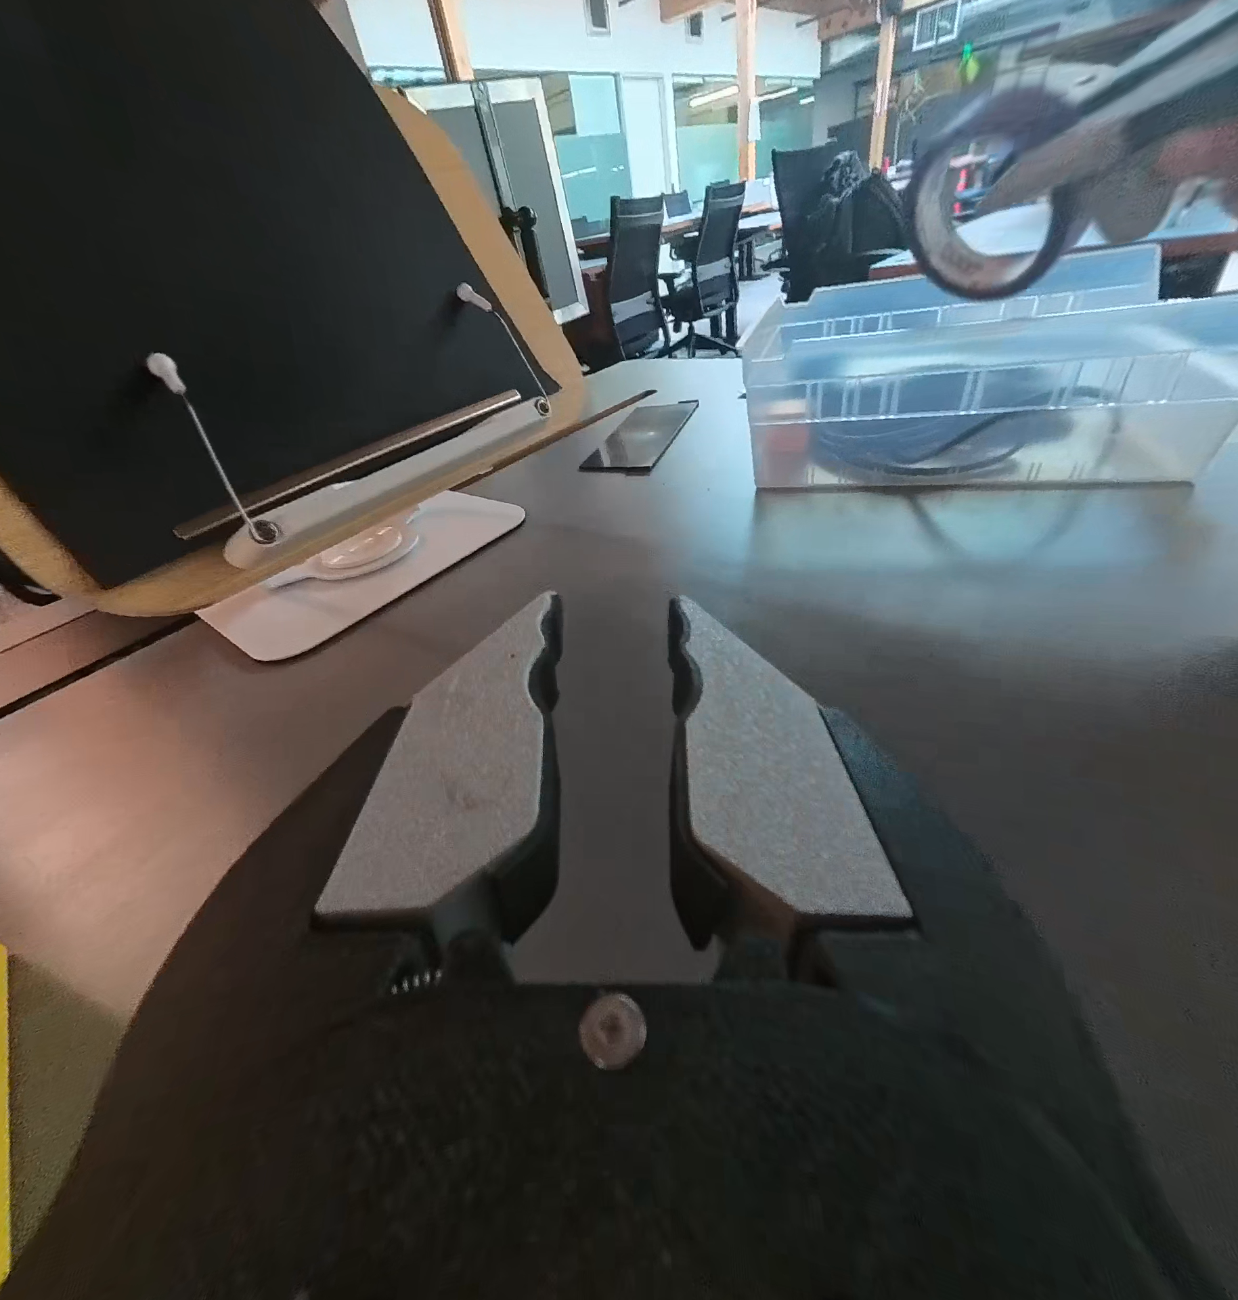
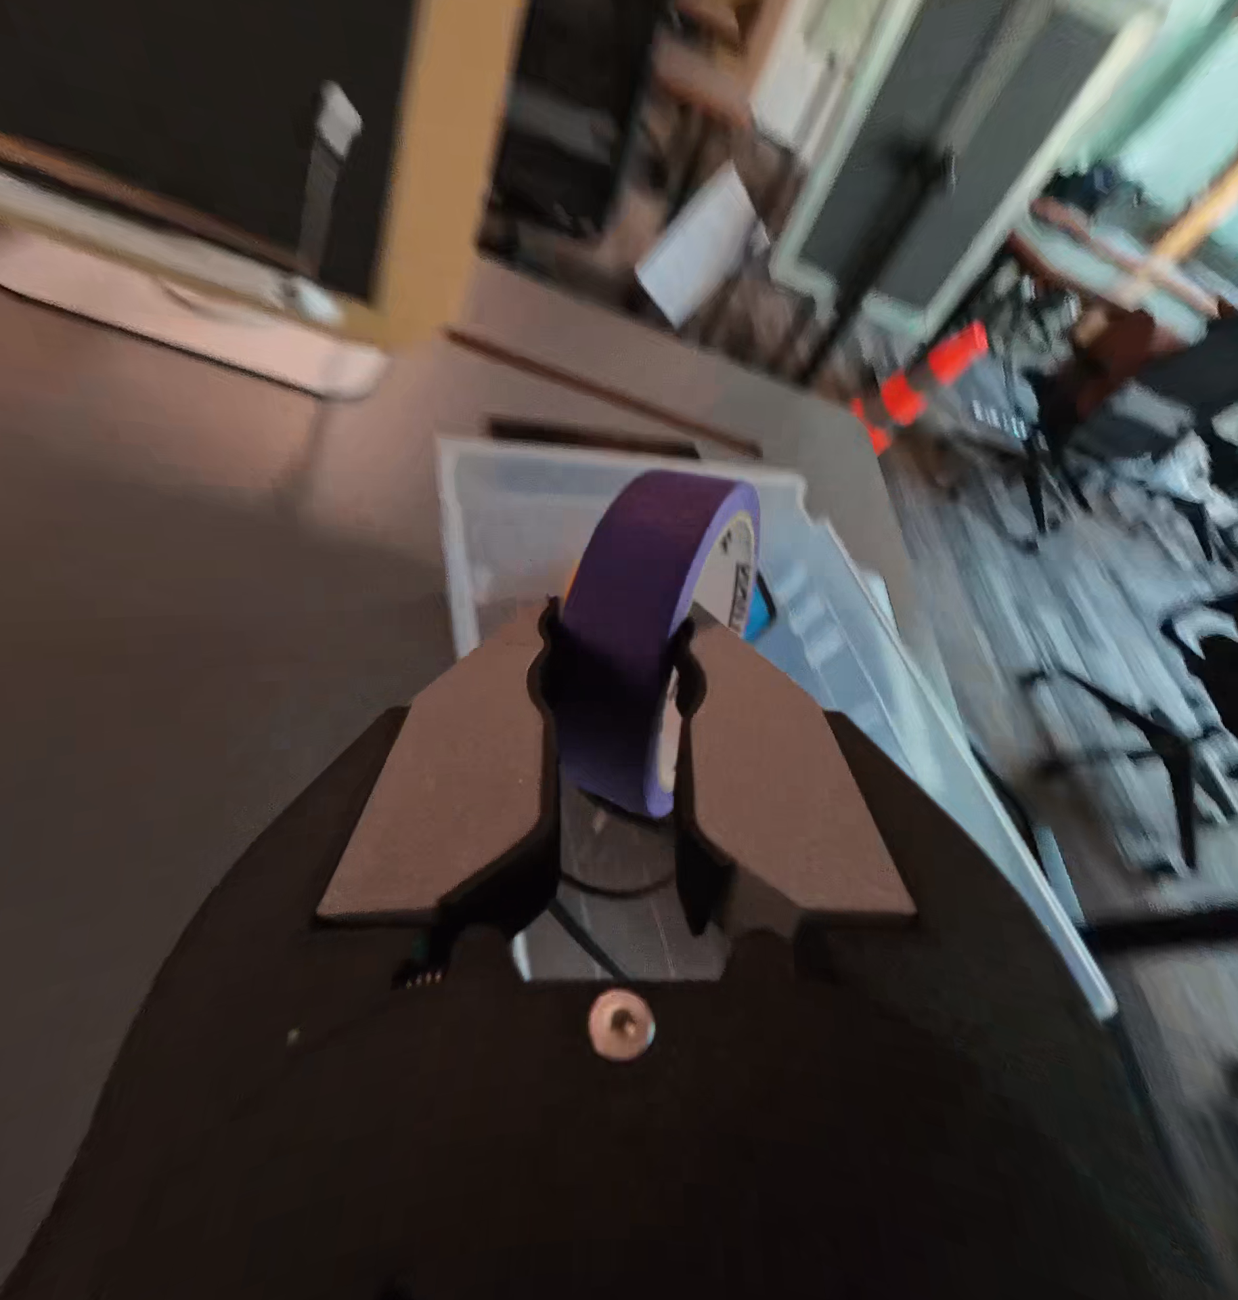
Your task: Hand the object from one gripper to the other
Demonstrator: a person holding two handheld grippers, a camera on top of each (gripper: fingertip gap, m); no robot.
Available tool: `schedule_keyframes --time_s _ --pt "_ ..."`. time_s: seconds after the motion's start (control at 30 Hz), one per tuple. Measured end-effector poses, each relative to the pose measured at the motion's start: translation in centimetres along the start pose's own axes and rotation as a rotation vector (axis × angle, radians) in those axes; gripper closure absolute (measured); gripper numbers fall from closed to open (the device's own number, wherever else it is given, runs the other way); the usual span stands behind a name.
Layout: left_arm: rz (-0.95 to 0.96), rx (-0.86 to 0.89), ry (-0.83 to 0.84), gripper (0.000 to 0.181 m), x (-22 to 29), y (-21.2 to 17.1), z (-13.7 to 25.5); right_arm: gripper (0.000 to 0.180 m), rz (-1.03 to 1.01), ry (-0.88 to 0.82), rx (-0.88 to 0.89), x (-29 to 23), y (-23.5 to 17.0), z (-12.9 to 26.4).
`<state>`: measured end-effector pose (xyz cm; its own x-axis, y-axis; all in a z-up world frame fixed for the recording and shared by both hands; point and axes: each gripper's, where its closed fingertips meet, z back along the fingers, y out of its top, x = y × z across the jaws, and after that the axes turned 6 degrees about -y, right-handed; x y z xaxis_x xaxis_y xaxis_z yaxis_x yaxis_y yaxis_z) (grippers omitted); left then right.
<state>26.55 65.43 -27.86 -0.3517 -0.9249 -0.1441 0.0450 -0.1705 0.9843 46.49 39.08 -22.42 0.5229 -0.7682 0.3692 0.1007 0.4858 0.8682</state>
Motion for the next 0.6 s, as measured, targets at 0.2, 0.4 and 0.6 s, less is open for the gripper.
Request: schedule_keyframes --time_s 0.2,0.4,0.6 --pt "-0.001 0.002 -0.008 0.159 -0.1 0.0 0.1 0.133 0.056 0.015 0.008 -2.1 2.1 1.4" --pt "0.006 -0.005 -0.017 0.156 0.1 -0.1 0.1 0.120 0.059 0.223 0.160 -8.3 6.0 4.6" --pt "0.015 -0.020 -0.035 0.150 0.3 -0.3 -0.1 0.119 0.054 0.562 0.199 -18.8 6.0 4.4"
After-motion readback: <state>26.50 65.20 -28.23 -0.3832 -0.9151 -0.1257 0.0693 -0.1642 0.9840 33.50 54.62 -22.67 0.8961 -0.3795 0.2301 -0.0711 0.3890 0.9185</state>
